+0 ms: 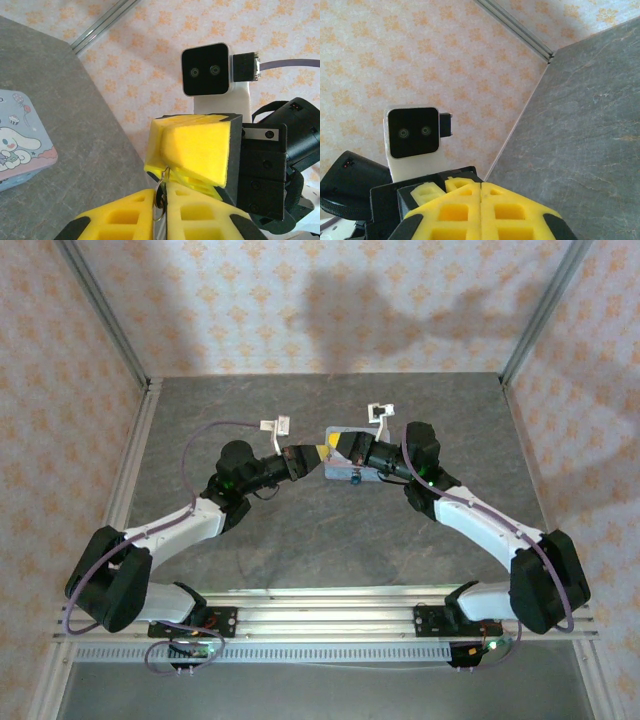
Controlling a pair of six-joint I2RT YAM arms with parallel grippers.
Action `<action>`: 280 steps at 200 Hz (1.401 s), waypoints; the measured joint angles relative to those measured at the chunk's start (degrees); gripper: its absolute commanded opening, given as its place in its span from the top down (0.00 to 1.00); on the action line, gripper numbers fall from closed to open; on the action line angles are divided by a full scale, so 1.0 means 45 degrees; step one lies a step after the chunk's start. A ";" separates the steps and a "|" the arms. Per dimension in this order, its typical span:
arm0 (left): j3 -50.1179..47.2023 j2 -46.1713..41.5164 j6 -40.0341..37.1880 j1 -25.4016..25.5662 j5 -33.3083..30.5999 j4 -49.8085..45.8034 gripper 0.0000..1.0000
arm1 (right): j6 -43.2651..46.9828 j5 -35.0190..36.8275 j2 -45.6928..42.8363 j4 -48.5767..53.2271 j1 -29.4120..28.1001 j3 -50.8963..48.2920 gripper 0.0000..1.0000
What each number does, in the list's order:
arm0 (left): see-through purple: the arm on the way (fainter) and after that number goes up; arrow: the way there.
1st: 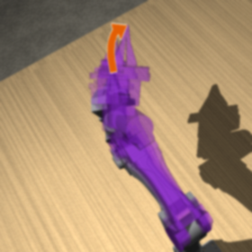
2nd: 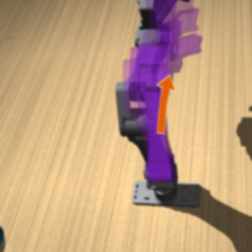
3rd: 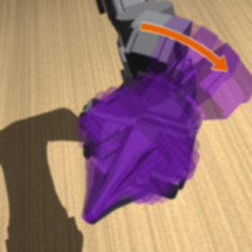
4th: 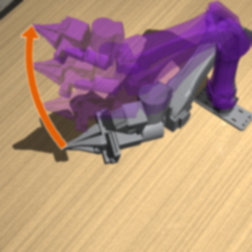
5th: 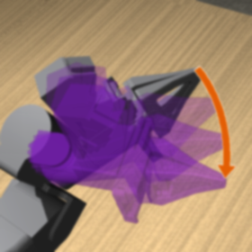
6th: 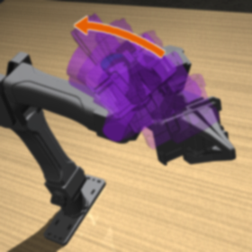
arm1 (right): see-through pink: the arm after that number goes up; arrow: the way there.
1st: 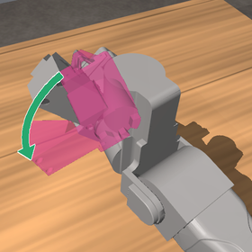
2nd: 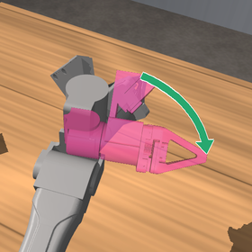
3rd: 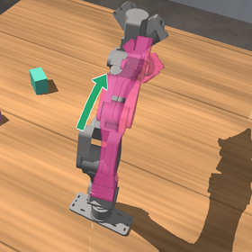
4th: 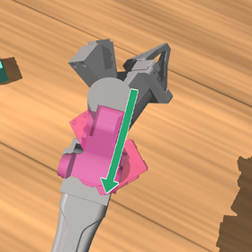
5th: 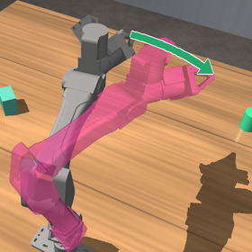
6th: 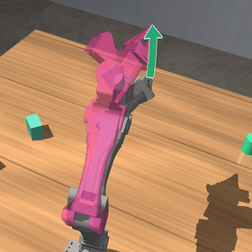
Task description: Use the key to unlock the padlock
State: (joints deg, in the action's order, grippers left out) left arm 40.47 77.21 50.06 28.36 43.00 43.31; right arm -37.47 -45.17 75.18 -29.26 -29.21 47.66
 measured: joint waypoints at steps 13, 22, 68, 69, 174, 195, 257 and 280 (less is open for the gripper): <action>0.0000 0.0000 0.0024 0.0000 0.0000 0.0015 0.98 | 0.0000 0.0063 0.0000 -0.0039 -0.0005 -0.0024 1.00; 0.0005 0.0000 0.0068 0.0000 0.0000 0.0034 1.00 | 0.0005 0.0102 0.0000 -0.0053 -0.0010 -0.0049 1.00; 0.0199 -0.0049 -0.0219 -0.0029 -0.0034 -0.0471 1.00 | 0.0194 0.0316 0.0000 0.0010 -0.0044 -0.0049 0.86; 0.0204 -0.0058 -0.0253 -0.0039 -0.0039 -0.0515 1.00 | 0.0189 0.0325 0.0000 0.0024 -0.0049 -0.0049 0.85; 0.0787 -0.2399 -0.4507 -0.0364 -0.0772 -0.6533 1.00 | 0.1778 0.3133 -0.1336 0.4527 0.0233 0.0199 0.32; 0.0763 -0.2647 -0.5270 -0.0364 -0.1001 -0.7548 1.00 | 0.2064 0.3779 -0.1355 0.5518 0.0291 0.0296 0.32; -0.0403 -0.2890 -0.6120 -0.0364 -0.1049 -0.7844 1.00 | 0.2356 0.5780 -0.0384 0.7917 0.0277 0.0296 0.32; -0.0976 -0.2973 -0.6149 -0.0364 -0.1054 -0.7621 1.00 | 0.2443 0.6382 0.0554 0.8340 0.0010 0.0306 0.31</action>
State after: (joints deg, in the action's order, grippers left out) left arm 36.07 63.83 22.39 26.72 38.26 9.02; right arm -26.48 -16.45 77.67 8.27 -29.17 49.04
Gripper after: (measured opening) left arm 0.048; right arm 0.690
